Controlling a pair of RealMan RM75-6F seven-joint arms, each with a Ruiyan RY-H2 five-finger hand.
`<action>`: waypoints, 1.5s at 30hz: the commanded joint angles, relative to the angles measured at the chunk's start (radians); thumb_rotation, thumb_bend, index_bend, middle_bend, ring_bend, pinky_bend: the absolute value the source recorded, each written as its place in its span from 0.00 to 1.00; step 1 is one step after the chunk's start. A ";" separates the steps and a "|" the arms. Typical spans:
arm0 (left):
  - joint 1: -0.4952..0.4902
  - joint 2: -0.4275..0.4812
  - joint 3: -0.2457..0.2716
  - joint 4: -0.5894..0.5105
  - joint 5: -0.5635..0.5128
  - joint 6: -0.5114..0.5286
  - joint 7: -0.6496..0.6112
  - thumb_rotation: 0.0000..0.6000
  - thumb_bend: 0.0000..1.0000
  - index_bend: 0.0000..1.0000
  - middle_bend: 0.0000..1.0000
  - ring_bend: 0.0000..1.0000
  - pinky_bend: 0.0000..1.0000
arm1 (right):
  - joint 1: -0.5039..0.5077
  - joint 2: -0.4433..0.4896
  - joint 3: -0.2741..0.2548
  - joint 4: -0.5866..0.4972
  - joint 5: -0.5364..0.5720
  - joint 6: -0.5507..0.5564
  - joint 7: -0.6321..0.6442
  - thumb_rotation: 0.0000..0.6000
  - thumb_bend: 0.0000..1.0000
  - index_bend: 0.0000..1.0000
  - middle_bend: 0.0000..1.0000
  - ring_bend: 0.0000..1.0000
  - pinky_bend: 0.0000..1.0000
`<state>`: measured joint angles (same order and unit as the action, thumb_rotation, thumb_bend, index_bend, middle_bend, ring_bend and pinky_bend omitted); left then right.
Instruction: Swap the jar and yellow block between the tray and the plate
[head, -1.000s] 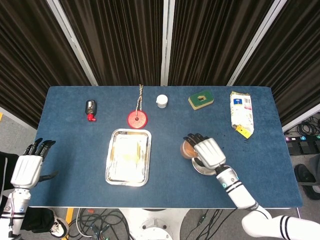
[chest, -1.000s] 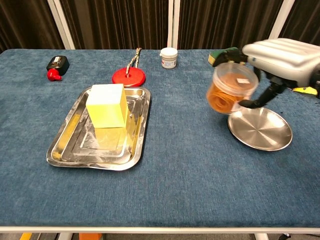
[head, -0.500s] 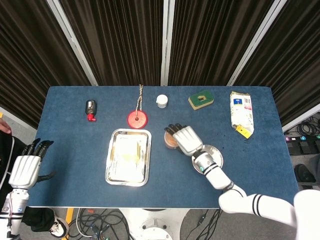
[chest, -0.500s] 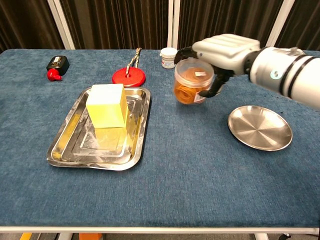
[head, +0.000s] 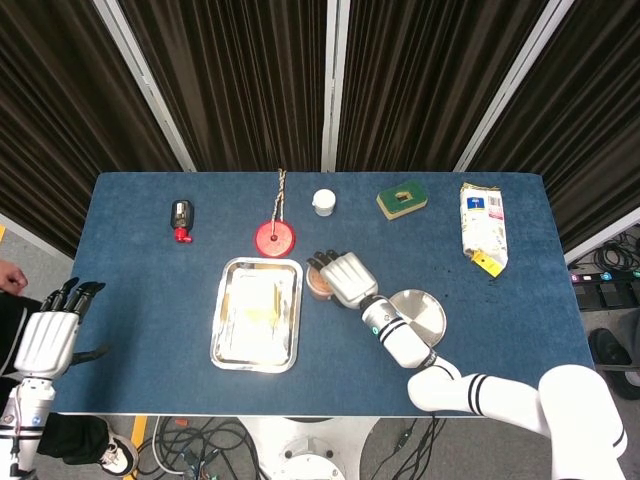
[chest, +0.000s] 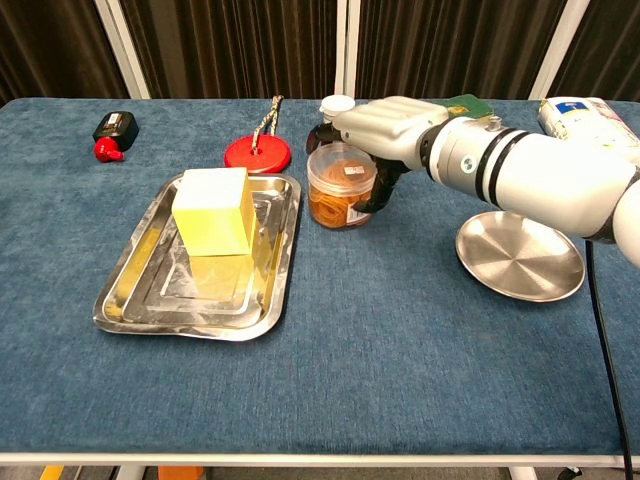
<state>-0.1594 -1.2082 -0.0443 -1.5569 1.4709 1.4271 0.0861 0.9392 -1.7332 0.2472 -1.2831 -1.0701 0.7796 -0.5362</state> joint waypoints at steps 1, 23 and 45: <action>0.000 0.001 0.000 0.000 -0.001 -0.001 -0.001 1.00 0.03 0.16 0.16 0.07 0.18 | 0.003 0.005 -0.004 -0.002 0.013 -0.007 0.005 1.00 0.18 0.18 0.34 0.25 0.35; -0.138 -0.031 -0.036 -0.050 0.060 -0.131 -0.005 1.00 0.03 0.16 0.16 0.07 0.18 | -0.271 0.441 -0.052 -0.422 -0.127 0.384 0.121 1.00 0.00 0.00 0.00 0.00 0.06; -0.398 -0.310 -0.118 0.118 -0.068 -0.429 -0.071 1.00 0.00 0.09 0.08 0.00 0.15 | -0.631 0.624 -0.150 -0.402 -0.335 0.753 0.422 1.00 0.00 0.00 0.00 0.00 0.03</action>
<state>-0.5335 -1.4947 -0.1558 -1.4611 1.4249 1.0249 0.0153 0.3128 -1.1136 0.0928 -1.6889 -1.4032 1.5297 -0.1193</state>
